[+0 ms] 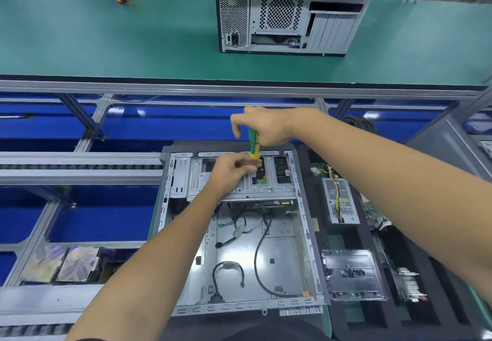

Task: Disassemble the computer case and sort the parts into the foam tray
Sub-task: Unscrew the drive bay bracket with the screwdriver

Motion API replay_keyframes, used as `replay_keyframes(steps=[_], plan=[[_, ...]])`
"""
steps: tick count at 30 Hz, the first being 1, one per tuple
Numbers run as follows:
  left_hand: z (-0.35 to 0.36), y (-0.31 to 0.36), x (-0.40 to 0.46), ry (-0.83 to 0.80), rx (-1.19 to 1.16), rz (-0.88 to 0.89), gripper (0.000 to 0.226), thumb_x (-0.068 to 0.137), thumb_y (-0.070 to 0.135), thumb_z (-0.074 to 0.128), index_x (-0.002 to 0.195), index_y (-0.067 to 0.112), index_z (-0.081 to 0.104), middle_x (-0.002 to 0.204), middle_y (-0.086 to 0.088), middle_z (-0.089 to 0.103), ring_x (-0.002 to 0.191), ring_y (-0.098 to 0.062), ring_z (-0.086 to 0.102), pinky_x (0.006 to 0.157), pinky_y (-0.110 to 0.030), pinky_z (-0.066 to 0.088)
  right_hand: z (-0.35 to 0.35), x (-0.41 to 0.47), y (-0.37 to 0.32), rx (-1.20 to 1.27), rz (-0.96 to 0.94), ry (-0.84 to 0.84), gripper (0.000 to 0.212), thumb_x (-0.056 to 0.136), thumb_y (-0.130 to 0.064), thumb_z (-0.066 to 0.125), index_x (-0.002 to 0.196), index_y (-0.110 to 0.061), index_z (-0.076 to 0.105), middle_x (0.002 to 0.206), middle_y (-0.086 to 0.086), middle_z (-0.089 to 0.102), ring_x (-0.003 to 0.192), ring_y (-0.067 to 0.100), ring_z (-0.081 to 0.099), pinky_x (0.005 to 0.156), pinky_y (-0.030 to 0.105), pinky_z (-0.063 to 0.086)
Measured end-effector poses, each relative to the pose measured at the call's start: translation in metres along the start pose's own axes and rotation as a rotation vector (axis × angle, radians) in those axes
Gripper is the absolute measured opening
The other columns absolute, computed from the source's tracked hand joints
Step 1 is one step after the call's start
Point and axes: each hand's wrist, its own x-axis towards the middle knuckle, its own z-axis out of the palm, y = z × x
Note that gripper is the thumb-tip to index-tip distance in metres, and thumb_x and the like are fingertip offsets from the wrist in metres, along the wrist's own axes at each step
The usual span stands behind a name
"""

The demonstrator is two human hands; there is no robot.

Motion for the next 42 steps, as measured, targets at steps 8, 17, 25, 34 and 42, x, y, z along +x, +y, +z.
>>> replay_keyframes(steps=[8,17,25,34,42], plan=[[0.003,0.000,0.005,0.071,-0.041,-0.075,0.027,0.074,0.003,0.089,0.073,0.019,0.069,0.079,0.004,0.078,0.073,-0.007,0.073,0.073,-0.020,0.057,0.009,0.004,0.001,-0.122,0.049,0.169,0.022,0.096,-0.045,0.050,0.112,-0.030,0.052,0.097,-0.006,0.056,0.092,0.021,0.055,0.064,0.035,0.032],[0.003,-0.003,0.006,0.036,0.027,-0.047,0.031,0.072,0.008,0.092,0.080,0.023,0.066,0.086,0.004,0.077,0.076,-0.011,0.071,0.075,-0.029,0.059,0.012,0.004,-0.004,-0.236,0.079,0.261,0.010,0.098,-0.029,0.045,0.094,-0.022,0.049,0.081,-0.002,0.056,0.075,0.025,0.050,0.056,0.034,0.026],[0.002,-0.003,0.002,-0.008,-0.049,-0.021,0.027,0.085,-0.012,0.072,0.105,0.006,0.074,0.105,-0.010,0.078,0.103,-0.019,0.075,0.090,-0.029,0.058,0.010,0.001,-0.004,-0.060,0.015,0.165,0.032,0.082,-0.015,0.065,0.106,-0.031,0.052,0.102,-0.003,0.046,0.084,0.021,0.055,0.057,0.033,0.033],[0.008,-0.005,0.006,0.116,0.063,-0.067,0.036,0.066,0.019,0.097,0.068,0.027,0.062,0.080,0.006,0.077,0.081,-0.014,0.076,0.080,-0.040,0.061,0.015,0.004,-0.015,-0.321,0.152,0.327,0.032,0.101,-0.045,0.038,0.091,-0.016,0.047,0.076,0.002,0.051,0.072,0.027,0.052,0.056,0.034,0.029],[0.000,-0.006,0.006,-0.010,-0.004,-0.010,0.025,0.084,-0.006,0.076,0.106,0.006,0.077,0.100,0.001,0.079,0.100,-0.009,0.074,0.090,-0.022,0.056,0.007,0.004,-0.006,-0.198,0.048,0.205,0.006,0.097,-0.023,0.049,0.091,-0.024,0.047,0.085,-0.005,0.054,0.080,0.022,0.047,0.057,0.033,0.025]])
